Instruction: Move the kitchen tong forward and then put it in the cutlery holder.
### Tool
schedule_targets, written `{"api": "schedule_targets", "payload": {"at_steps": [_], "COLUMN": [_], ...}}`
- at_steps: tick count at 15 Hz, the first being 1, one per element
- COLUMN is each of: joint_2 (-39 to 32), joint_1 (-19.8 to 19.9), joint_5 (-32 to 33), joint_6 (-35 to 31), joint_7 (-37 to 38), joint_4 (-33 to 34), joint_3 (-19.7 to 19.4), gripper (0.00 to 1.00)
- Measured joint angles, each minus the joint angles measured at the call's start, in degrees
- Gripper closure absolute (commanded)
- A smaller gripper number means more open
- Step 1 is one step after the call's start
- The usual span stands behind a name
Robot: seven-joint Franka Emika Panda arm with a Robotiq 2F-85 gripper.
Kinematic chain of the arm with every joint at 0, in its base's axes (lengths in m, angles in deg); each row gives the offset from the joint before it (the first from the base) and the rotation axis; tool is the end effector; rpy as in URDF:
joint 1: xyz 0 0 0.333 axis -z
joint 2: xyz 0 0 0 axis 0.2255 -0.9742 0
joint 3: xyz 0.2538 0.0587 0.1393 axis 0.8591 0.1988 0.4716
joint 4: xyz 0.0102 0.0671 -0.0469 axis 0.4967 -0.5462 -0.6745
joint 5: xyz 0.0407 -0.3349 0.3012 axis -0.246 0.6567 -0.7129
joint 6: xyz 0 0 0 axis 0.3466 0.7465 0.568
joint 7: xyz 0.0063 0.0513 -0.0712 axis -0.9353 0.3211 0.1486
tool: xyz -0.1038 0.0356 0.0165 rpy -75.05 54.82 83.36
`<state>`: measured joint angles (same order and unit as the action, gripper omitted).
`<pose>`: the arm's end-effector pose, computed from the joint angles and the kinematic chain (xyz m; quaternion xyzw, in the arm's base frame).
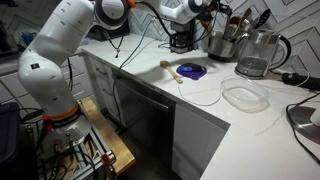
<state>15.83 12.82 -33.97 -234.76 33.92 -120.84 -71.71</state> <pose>0.8415 -0.1598 0.5160 0.8078 -0.1851 0.5425 0.1372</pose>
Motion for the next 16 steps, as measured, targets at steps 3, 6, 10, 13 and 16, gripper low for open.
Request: {"api": "schedule_targets", "payload": {"at_steps": [3,6,10,13,16], "joint_2": [-0.3,-0.6,-0.8,-0.8,-0.7], "joint_1": [0.3,1.0,1.9,2.5,3.3], "joint_5": [0.0,0.0,0.0,0.0,-0.1], "joint_6": [0.1,0.3,0.3,0.3,1.1], "joint_7": [-0.1,-0.2,-0.3,-0.8,-2.3], "joint_4": [-0.4,-1.1,-1.4,-1.5,-1.6], "joint_3": [0.9,2.0,3.4,4.5,6.4], "gripper": [0.97,0.97,0.97,0.62,0.41]}}
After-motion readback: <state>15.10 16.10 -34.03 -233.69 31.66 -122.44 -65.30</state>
